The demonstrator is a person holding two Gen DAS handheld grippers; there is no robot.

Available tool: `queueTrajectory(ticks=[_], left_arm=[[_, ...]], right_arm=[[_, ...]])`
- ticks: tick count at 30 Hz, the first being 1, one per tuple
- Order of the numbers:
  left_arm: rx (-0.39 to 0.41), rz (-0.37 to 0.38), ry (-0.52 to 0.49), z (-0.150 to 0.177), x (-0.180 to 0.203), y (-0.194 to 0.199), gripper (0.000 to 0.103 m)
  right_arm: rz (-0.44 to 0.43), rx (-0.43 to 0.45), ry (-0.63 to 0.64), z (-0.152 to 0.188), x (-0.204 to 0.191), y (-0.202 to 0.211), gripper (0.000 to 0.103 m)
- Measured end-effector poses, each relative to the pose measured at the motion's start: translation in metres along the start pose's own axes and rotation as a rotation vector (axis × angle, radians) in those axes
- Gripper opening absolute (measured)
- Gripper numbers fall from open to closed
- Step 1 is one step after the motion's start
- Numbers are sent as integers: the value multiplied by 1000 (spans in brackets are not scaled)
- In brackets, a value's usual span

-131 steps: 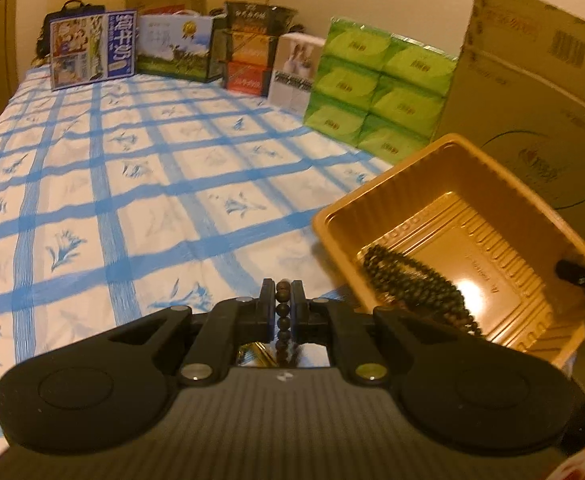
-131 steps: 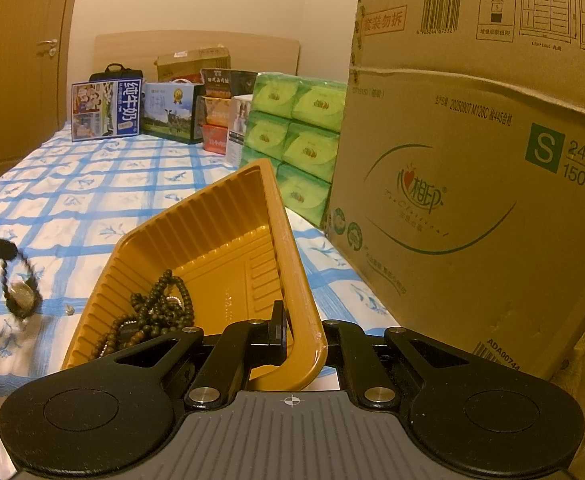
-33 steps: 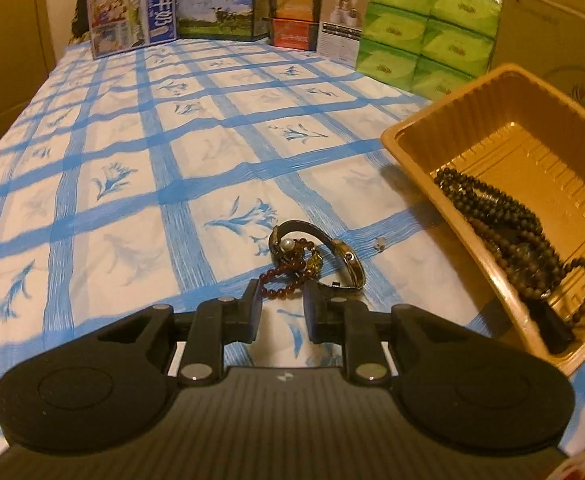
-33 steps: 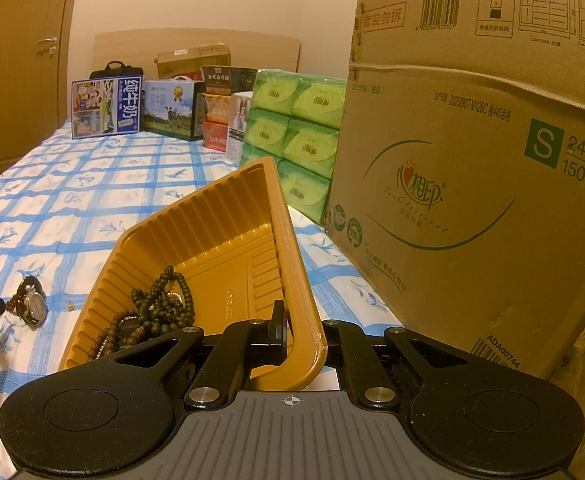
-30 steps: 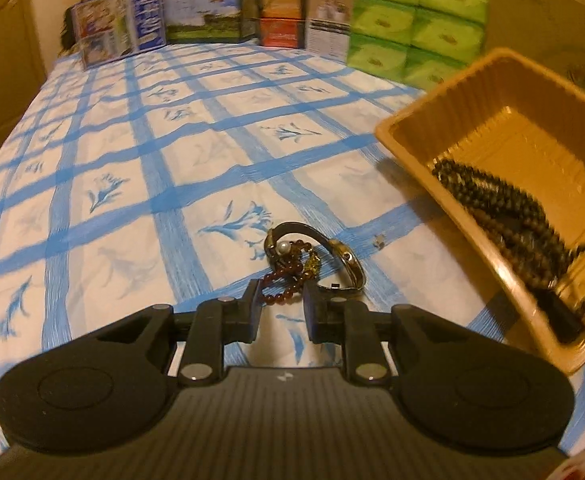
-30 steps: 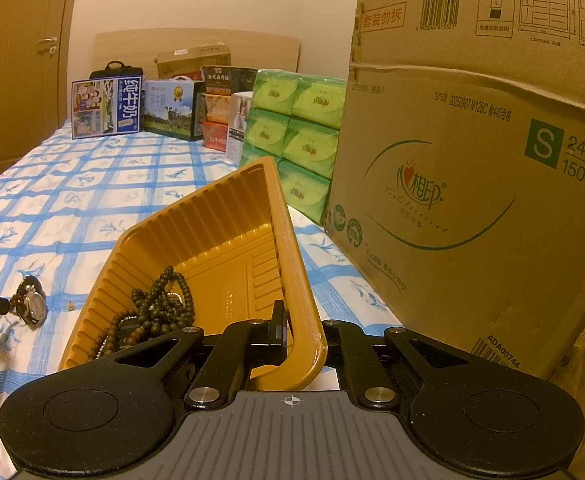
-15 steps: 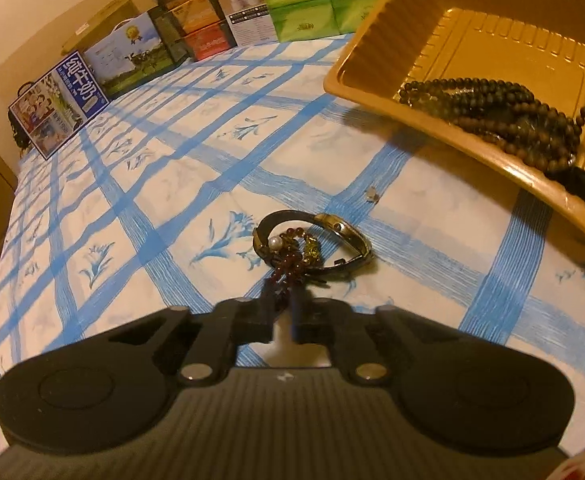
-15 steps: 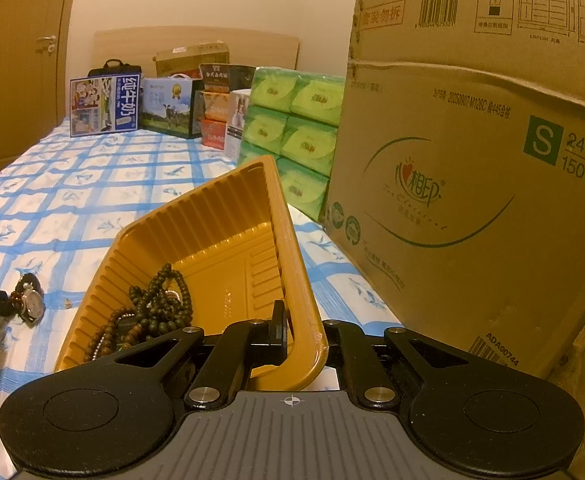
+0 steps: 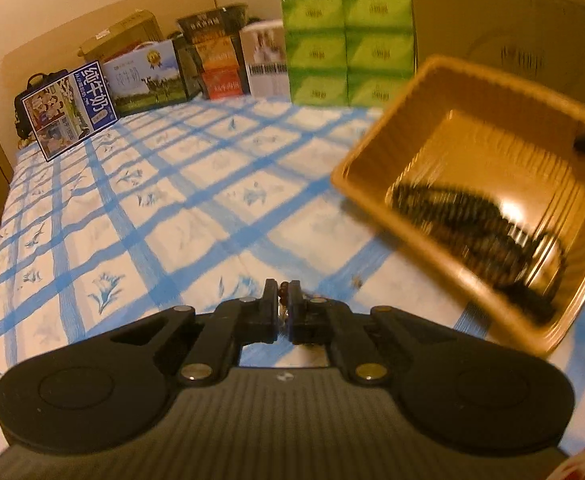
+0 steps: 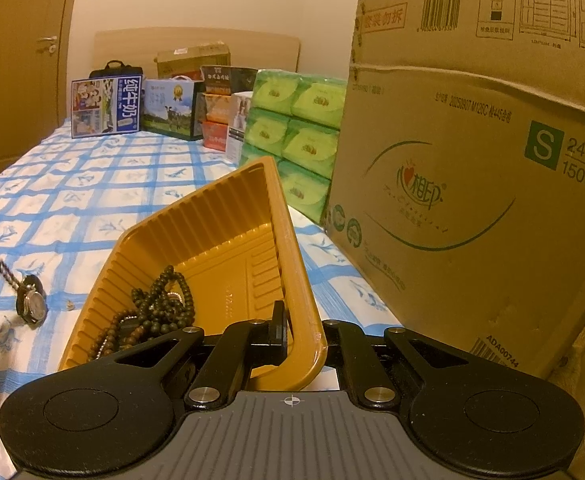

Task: Organize jewelry
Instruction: 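Lift the red bead bracelet and carry it over the orange tray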

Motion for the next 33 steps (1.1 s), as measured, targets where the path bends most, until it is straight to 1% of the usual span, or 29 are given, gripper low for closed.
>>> queueTrajectory(ticks=[5,12,20,27,33], left_arm=[[34,22,19,-21,0,15,4],[55,60,21,-43,14,25,4],[67,147,11,-63,46,25,4],[84,257,17,-79,79,26,3],[81,321,-2,-85,110,22,3]], right_arm=[[-1,0,0,0,0,1,6],[0,1,1,-1,0,2,6],[-1,0,0,-1,-1,2,6],[-2,2,1,-1,-1,2,6],[-2,1,0,-1,-1,4,6]])
Point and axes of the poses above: each gripper's, at about its wrist camera, not at the fingertips, and y roughly against the way its jaws point, x to its right, z to its underside, the point moved 2 cm from there along -y, roughly the way its jaws point, and after that the axes turned 8 degrees about -z, right-handed, at the moved point
